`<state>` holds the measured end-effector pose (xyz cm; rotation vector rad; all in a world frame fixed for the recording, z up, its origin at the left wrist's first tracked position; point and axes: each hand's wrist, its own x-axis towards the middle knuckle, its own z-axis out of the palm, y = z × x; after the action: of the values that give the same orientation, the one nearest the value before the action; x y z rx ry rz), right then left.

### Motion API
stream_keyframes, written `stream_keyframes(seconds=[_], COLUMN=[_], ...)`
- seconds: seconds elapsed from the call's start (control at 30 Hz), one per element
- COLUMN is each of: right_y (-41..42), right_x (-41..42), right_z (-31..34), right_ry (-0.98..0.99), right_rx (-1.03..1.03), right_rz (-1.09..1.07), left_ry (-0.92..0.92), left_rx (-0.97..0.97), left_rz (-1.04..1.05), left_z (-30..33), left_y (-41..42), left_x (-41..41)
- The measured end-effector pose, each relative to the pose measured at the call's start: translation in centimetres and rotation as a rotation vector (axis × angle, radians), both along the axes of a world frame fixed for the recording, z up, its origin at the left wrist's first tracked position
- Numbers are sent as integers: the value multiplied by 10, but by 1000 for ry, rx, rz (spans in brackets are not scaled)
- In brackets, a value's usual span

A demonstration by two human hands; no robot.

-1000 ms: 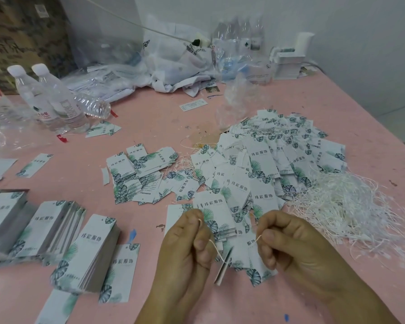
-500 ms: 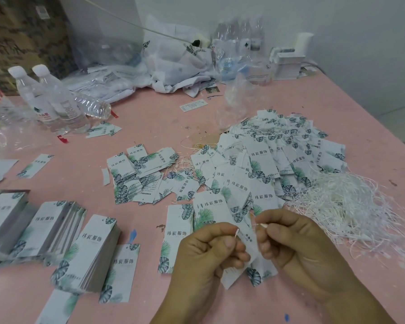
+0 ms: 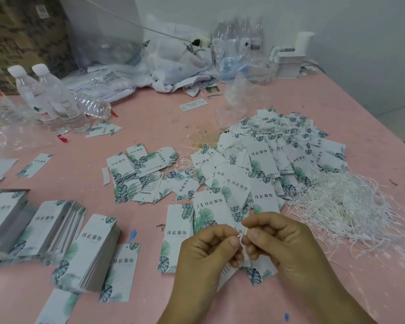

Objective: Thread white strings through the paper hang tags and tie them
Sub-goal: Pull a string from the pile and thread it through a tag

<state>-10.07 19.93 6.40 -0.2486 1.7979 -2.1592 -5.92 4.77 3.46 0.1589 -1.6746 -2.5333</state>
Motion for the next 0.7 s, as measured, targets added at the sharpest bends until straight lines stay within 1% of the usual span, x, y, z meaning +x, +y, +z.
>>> stream_keyframes(seconds=[0.13,0.23,0.37,0.43,0.57,0.7], right_y=[-2,-4,-6,-5,-3,-4], right_x=[2,3,2,2,1,1], right_z=[0,-1,-4,-5,-11,-17], right_ry=[15,2,-9,-9,-10,-38], right_rx=[11,18,26,42,82,66], right_rz=[-18,-41,-62,-61,-48,-35], left_ry=[21,13,32,41,44,34], left_rx=[-79,-75,-231,-270,-276,-285], left_rz=[-6,1,58,65,53,70], left_z=[-1,-1,-3,-4,-5,-4], left_y=[0,1,1,1,2,2], left_x=[1,1,2,2,2,1])
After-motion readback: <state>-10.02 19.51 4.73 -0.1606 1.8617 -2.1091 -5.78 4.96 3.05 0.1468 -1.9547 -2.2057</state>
